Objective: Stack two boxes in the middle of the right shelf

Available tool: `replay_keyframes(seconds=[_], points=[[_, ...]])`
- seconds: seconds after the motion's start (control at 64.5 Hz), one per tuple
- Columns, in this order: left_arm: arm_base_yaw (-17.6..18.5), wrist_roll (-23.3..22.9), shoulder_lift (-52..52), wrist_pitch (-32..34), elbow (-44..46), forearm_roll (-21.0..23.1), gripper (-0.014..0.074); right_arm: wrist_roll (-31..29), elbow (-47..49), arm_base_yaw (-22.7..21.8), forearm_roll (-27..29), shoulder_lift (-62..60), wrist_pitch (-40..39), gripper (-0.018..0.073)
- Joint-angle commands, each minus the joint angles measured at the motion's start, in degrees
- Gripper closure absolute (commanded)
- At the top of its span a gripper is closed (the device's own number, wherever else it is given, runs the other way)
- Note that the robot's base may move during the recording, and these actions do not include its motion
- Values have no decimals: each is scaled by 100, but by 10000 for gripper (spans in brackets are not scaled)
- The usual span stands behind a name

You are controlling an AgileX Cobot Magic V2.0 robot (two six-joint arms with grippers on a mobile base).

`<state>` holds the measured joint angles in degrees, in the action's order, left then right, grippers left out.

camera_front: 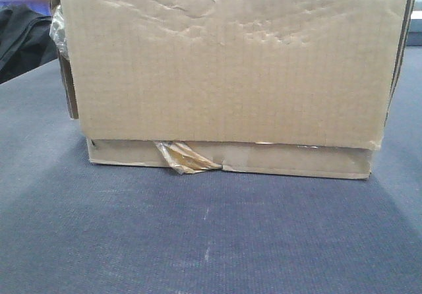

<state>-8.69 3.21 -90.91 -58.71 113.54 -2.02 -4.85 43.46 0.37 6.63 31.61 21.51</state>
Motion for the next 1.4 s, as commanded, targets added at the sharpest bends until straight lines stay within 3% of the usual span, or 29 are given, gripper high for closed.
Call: replay_keyframes(seconds=[0.0, 0.14, 0.326, 0.403, 0.511, 0.605, 0.729, 0.883, 1.379], points=[[19, -89, 378, 177, 45, 601, 707, -10, 44, 25, -57, 36, -92, -9], [484, -89, 634, 218, 45, 952, 707, -10, 44, 25, -57, 36, -102, -9], [1636, -182, 611, 580, 45, 979, 707, -10, 44, 25, -57, 36, -110, -9], [2198, -397, 492, 878, 45, 901, 707, -10, 44, 25, -57, 36, -110, -9], [2734, -692, 234, 1137, 45, 776, 707, -10, 44, 25, -57, 36, -110, -9], [3069, -1084, -62, 1154, 45, 406, 707, -10, 44, 25, -46, 36, -104, -9], [3258, -1488, -435, 1019, 45, 1, 707, -10, 44, 25, -5, 36, -93, -9], [3267, -1843, -788, 878, 45, -142, 707, -10, 44, 36, -8, 36, -93, -9], [3302, -1867, -1298, 718, 45, -70, 706, -10, 44, 158, -8, 36, -93, -9]])
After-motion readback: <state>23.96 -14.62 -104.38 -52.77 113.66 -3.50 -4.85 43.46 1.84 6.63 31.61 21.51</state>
